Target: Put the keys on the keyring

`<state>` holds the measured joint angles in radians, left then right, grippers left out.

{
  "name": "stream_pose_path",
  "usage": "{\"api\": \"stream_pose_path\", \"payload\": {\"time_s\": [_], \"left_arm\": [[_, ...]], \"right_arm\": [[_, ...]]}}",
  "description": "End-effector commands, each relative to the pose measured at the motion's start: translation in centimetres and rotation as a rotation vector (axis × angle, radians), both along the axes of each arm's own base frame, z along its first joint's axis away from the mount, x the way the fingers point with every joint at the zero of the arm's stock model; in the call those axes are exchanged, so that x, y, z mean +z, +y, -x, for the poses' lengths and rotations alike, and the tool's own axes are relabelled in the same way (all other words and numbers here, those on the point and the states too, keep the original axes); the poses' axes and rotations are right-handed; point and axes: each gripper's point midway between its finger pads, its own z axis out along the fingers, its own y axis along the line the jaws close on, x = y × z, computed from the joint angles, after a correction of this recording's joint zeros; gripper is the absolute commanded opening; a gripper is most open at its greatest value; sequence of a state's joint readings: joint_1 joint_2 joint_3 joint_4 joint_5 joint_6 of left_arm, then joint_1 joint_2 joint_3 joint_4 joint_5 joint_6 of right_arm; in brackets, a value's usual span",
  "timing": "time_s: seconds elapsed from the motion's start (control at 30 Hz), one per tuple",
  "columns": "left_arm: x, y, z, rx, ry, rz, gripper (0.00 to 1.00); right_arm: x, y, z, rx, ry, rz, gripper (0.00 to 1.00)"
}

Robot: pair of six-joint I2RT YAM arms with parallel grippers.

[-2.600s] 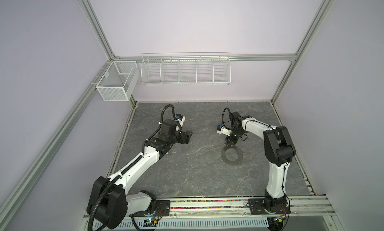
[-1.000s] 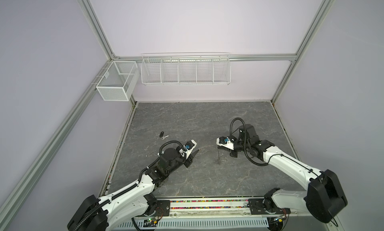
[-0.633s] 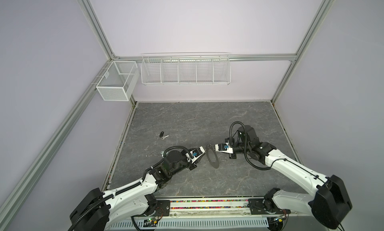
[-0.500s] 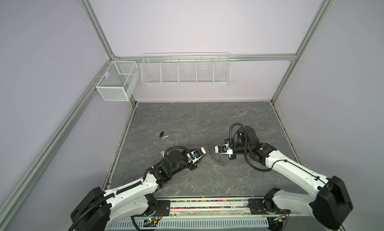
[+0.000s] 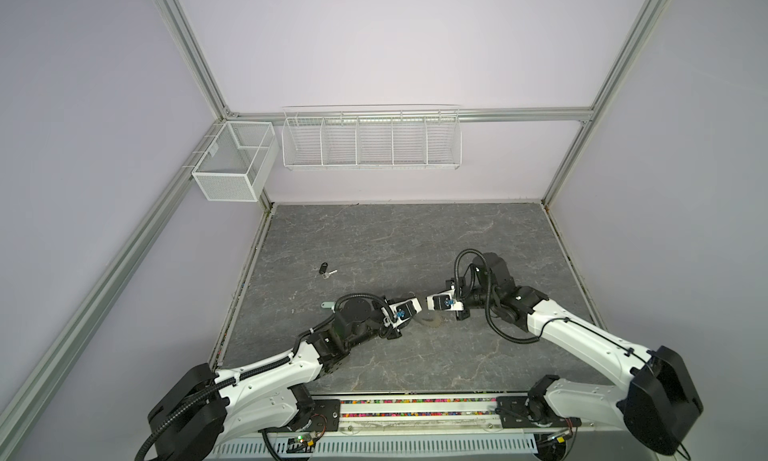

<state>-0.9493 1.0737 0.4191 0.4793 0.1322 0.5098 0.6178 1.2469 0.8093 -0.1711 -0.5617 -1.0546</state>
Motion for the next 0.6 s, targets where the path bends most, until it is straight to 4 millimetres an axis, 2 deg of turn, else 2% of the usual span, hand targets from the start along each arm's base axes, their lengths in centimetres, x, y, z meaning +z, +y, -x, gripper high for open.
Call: {"api": "stream_pose_path", "payload": {"time_s": [0.0,0.07,0.33,0.57], "left_arm": [[1.4,-0.4,0.0,-0.01,-0.037,0.055,0.3],[1.3,-0.3,0.1,-0.004,-0.008,0.074,0.25],[0.2,0.8,0.4,0.03,0.069,0.112,0.28],[0.4,1.1,-0.5,0.088,0.112,0.148,0.29]], "right_arm": [[0.5,0.6,1.4,0.067,0.12,-0.014,0.07],[1.4,0.9,1.5,0.086,0.172,-0.02,0.07],[2.0,1.1,1.9,0.114,0.302,-0.005,0.07],[1.9,1.0,2.0,0.116,0.322,0.012,0.07]]}}
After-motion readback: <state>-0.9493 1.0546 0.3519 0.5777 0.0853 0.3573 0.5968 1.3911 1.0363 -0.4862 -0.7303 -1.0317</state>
